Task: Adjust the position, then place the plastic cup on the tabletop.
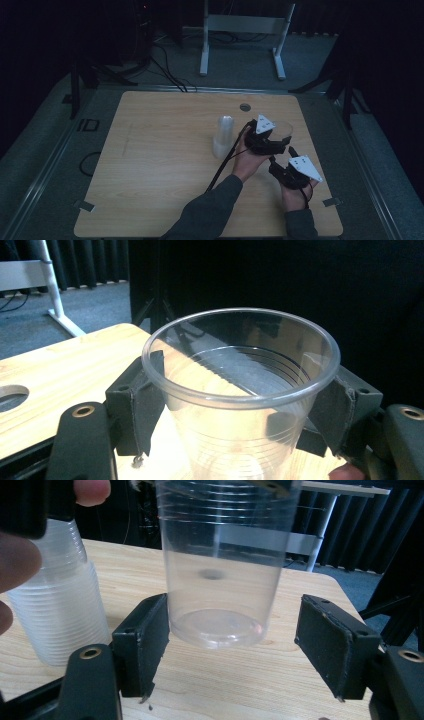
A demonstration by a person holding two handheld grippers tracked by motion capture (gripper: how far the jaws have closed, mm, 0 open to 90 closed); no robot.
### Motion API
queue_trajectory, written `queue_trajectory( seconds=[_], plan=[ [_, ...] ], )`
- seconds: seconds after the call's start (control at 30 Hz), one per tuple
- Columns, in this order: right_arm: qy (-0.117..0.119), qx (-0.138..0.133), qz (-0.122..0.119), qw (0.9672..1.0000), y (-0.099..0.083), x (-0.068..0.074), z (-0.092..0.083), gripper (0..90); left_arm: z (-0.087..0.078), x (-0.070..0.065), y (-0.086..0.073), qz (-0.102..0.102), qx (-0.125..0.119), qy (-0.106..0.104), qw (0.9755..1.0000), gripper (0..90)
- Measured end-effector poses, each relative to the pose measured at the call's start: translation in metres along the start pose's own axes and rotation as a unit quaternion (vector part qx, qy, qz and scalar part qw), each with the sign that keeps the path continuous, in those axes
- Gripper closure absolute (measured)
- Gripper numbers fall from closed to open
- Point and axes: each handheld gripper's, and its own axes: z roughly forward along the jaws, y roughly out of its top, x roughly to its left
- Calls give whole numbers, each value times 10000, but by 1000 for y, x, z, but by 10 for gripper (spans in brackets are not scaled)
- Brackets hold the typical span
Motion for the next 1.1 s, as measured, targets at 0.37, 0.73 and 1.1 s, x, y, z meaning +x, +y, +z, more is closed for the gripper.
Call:
queue_trajectory(
  seconds=[0.37, 0.73, 1.1],
  plan=[
    [-51, -30, 17, 10000, 0, -3, -2, 290, -5, 2, 0, 22, -73, 150, 9999, 281],
    [-97, -42, 71, 9999, 0, -6, -3, 290, -8, 5, 0, 78, -117, 312, 9994, 282],
    [-153, -53, 110, 9998, 0, -9, -4, 290, -12, 6, -6, 132, -167, 446, 9988, 284]
  ],
)
